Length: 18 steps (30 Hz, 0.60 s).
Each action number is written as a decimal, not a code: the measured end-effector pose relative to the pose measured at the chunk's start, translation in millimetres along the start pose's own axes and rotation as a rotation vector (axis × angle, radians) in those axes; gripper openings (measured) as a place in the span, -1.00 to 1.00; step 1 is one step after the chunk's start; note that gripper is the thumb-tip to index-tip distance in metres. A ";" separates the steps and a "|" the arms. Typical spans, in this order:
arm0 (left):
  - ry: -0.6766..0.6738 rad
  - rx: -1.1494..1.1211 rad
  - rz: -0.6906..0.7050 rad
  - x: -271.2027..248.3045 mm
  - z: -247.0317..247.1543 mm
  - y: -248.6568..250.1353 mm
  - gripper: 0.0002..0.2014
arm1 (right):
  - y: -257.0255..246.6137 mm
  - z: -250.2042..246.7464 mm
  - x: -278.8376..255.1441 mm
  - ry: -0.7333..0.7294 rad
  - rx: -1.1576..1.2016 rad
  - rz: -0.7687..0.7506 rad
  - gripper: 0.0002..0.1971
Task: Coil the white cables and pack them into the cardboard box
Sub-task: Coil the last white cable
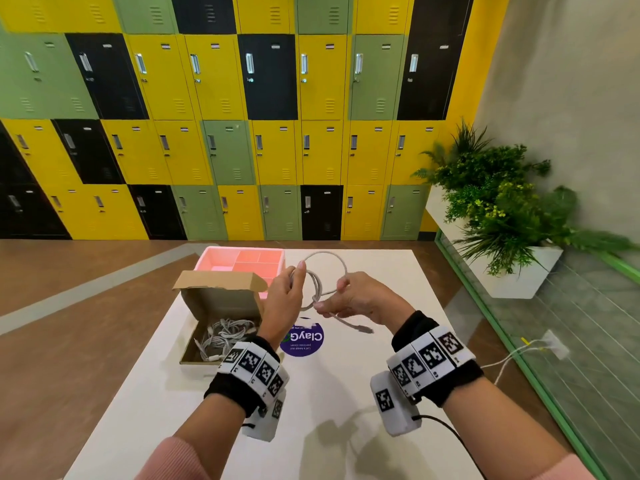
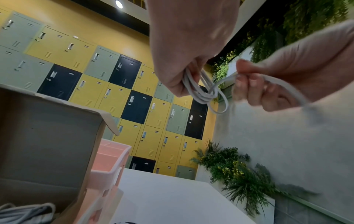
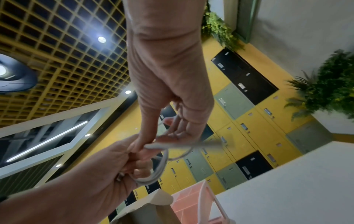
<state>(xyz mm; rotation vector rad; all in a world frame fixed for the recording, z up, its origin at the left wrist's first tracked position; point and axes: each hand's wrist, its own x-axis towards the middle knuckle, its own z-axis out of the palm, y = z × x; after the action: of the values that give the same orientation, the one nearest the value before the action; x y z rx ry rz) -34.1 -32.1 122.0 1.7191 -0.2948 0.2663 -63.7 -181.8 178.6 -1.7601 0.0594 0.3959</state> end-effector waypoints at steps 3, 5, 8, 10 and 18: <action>-0.058 0.048 0.012 0.9 2.7 -11.1 -0.47 | -3.7 4.4 -2.6 -0.033 -0.154 -0.209 -0.68; -0.076 0.026 -0.013 1.1 2.2 -15.0 -0.46 | -8.3 5.1 -4.2 -0.053 -0.171 -0.309 -0.74; -0.064 0.002 -0.062 2.1 -0.2 -17.3 -0.50 | -14.4 -0.5 -8.3 -0.090 -0.123 -0.414 -0.80; -0.054 0.016 -0.091 0.5 -1.2 -19.6 -0.56 | -18.7 -6.3 -10.9 -0.107 -0.052 -0.479 -0.82; -0.050 0.020 -0.149 -7.1 -4.0 -33.1 -0.61 | -33.4 -23.1 -12.1 0.068 0.312 -0.669 -0.81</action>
<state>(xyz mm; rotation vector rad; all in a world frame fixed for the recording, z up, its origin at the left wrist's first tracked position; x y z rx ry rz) -29.5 -22.6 89.7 1.7595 -0.1997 0.1181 -61.3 -198.2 217.6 -1.3834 -0.3919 -0.1557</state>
